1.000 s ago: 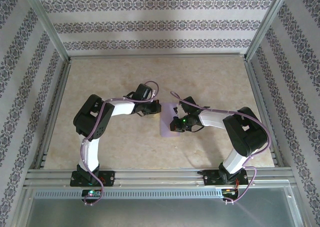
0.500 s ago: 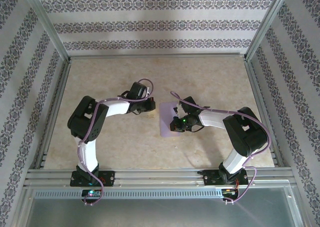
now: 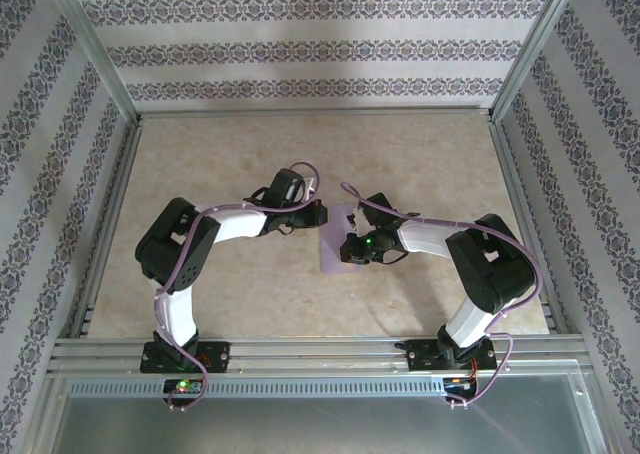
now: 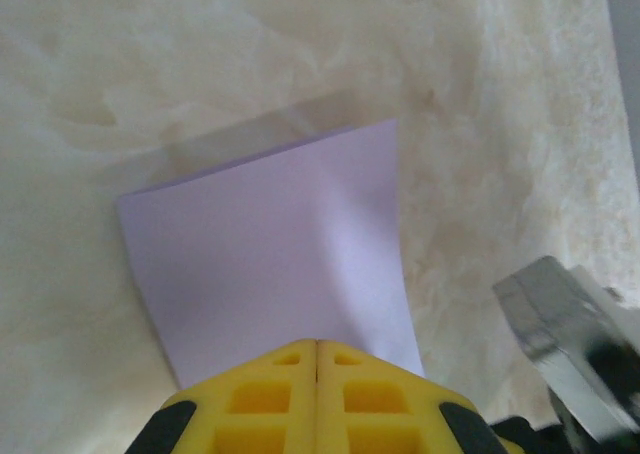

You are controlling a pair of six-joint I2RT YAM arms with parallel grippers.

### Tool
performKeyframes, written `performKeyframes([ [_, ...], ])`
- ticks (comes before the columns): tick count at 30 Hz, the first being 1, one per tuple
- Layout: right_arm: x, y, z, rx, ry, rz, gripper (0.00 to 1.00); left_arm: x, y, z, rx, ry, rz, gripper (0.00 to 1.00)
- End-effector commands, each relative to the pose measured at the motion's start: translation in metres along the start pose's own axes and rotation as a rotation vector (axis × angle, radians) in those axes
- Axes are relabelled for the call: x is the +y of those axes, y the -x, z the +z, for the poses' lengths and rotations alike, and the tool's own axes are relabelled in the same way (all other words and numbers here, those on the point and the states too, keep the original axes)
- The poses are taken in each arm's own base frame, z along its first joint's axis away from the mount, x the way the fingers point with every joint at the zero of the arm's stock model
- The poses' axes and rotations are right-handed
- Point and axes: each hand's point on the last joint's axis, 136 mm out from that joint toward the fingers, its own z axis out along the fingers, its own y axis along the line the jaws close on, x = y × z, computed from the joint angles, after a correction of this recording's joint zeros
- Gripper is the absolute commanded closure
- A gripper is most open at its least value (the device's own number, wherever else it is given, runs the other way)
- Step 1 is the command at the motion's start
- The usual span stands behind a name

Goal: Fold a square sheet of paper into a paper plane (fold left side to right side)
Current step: First fold the square sheet of paper in half at the center of the table.

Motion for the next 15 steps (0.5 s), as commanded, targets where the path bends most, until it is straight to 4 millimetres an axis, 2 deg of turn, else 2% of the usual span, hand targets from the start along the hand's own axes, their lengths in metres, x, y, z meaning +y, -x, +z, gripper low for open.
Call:
performKeyframes([
  [1,-0.056,-0.044,0.007,0.133,-0.206,0.097,1.00,-0.008,0.015,0.014,-0.028,-0.040,0.012,1.00],
  [9,-0.057,-0.045,0.006,0.134,-0.208,0.097,1.00,0.012,0.016,0.031,-0.013,0.032,0.047,1.00],
  [15,-0.058,-0.046,0.006,0.136,-0.213,0.098,1.00,0.029,0.014,0.034,-0.023,0.084,0.045,1.00],
])
